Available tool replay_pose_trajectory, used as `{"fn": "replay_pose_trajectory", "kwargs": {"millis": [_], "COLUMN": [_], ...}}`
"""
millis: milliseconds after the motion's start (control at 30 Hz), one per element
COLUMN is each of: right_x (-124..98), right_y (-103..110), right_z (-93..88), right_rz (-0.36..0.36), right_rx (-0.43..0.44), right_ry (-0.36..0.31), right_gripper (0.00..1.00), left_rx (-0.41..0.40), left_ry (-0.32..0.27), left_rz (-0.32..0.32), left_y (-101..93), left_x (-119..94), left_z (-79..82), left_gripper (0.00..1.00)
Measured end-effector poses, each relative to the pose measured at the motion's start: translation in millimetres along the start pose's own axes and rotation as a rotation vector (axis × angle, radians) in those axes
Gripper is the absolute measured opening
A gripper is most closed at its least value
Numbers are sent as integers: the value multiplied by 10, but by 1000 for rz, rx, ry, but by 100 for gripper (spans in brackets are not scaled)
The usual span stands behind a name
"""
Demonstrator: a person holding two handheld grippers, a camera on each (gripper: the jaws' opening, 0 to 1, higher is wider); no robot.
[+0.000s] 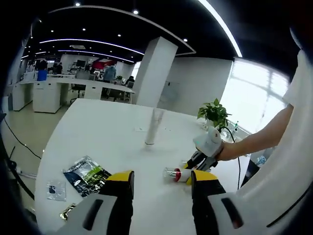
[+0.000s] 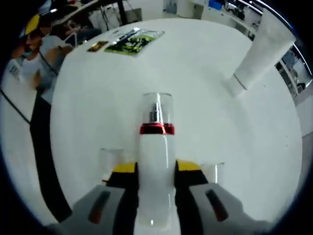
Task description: Arrange the skincare products in the storage area until every visible bottle or jar stands upright without overlapping.
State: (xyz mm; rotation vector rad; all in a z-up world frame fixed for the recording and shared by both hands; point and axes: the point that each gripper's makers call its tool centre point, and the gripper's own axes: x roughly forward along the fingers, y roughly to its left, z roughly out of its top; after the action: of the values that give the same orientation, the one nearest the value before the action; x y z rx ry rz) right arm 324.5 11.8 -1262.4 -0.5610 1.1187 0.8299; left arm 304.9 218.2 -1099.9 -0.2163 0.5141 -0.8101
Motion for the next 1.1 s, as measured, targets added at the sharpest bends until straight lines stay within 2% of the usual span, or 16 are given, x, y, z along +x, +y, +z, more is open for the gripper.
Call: {"fn": "replay_pose_trajectory", "kwargs": {"millis": [100,233,333,400,433,500,567,600,667,767,867,900,933,1000,1100], "right_x": [-23,-105,-179,-254,-267,-402,-498,-542,-595,-763,-904,-1004,-1072,-1159,-1277], "right_y": [16,14,-8,-32,-38,-20,-13,1,11,92,168,238,303,391,540], "right_z": [3,73,161,254,266,391,470,509,564,731,872,951,1014,1089,1202], "right_rz": [2,4,1,0,0,24,28,33,39,87,131,166,208,242,302], "right_rx": [-3,5,13,56,64,135,139,152,170,206,196,218,220,197,172], "right_ry": [-15,-56,-107,-167,-176,-254,-299,-324,-357,-455,-540,-586,-624,-664,-713], "right_gripper": [24,25,25,25,25,25,25,25,25,25,25,25,25,25,25], "left_rx": [-35,-17,-82,-85,-82,-65,-76,-96,-103,-85,-118,-144,-142,-142,-159], "left_ry": [-28,-6,-52,-47,-45,-31,-35,-65,-66,-41,-57,-60,-54,-52,-81], "left_rz": [4,10,7,-7,-8,-14,-15,-37,-49,-69,-97,-135,-145,-151,-215], "left_y": [1,26,13,-17,-20,-37,-43,-91,-119,-156,-206,-262,-266,-259,-366], "left_x": [-54,-86,-110,-102,-99,-60,-52,-25,0,87,127,165,195,237,268], "left_z": [20,-57,2,-5,-9,-38,-27,25,31,9,57,74,72,81,179], "left_gripper": [48,48,48,48,48,48,48,48,48,49,50,51,51,52,56]}}
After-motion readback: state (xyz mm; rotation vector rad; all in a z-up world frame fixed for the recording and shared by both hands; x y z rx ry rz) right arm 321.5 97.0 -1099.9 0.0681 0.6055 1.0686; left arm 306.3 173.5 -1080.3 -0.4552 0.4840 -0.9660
